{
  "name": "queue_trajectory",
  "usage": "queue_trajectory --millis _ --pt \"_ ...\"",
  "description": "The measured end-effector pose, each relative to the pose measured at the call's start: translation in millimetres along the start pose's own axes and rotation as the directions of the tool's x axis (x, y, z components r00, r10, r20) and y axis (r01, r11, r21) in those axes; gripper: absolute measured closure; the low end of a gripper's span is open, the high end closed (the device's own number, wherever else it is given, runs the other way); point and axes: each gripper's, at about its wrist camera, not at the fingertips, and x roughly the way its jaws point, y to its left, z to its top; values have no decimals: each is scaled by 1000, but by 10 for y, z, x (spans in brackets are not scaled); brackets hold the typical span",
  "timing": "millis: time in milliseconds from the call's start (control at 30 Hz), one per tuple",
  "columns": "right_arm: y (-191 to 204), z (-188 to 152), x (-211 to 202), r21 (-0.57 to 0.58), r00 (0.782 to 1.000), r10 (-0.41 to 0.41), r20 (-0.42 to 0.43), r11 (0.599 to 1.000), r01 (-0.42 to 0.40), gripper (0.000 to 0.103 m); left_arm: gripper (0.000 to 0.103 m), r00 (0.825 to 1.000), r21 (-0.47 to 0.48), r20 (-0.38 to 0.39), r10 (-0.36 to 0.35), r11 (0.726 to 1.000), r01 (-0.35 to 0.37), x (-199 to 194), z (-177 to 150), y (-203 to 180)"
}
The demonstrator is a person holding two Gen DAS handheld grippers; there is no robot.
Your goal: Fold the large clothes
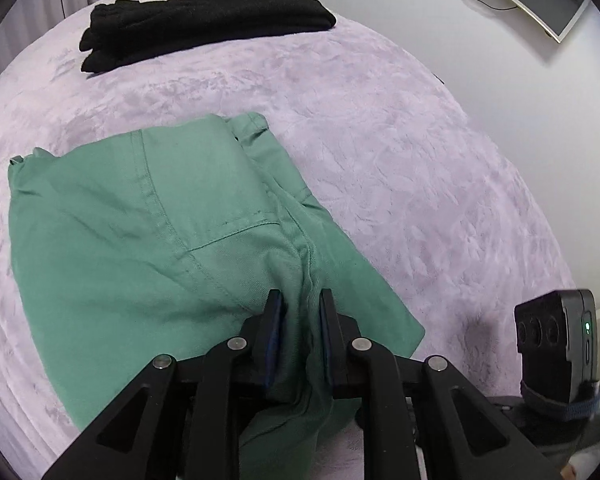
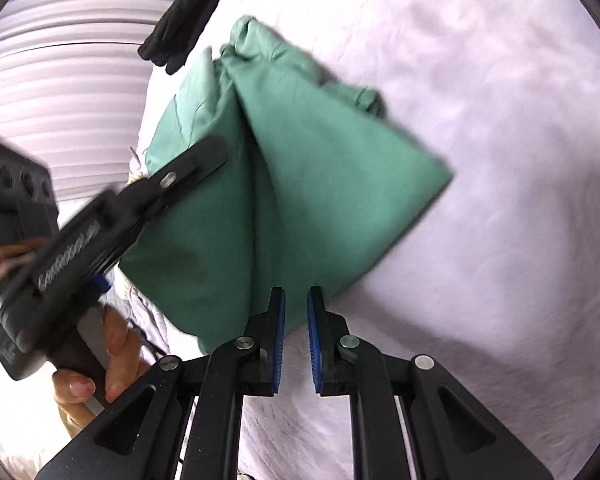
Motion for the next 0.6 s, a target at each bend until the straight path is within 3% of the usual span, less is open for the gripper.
queue_trajectory --millis 67,100,133,167,333,433,600 --pt "25 132 -23 7 1000 8 13 1000 -8 81 62 999 -17 25 38 999 -38 -167 -21 108" --pt "99 55 -97 9 1000 20 24 1000 -20 70 32 997 -34 43 65 997 -64 -247 -27 165" --pt "106 74 -121 11 999 38 36 999 -39 37 8 993 -54 67 93 995 -89 -334 -37 234" --pt "50 143 -140 11 997 68 48 998 -68 15 3 990 -75 88 112 992 -105 -425 -45 324" --pt "189 526 -58 24 973 228 43 973 -229 14 3 976 -203 124 176 968 -149 -711 -111 808" --pt "422 793 286 14 972 235 -21 972 -235 14 3 965 -291 111 237 936 -196 -757 -208 1209" --pt "801 1049 728 -57 966 215 -144 973 -225 14 3 945 -424 21 326 859 -287 -593 -466 1921"
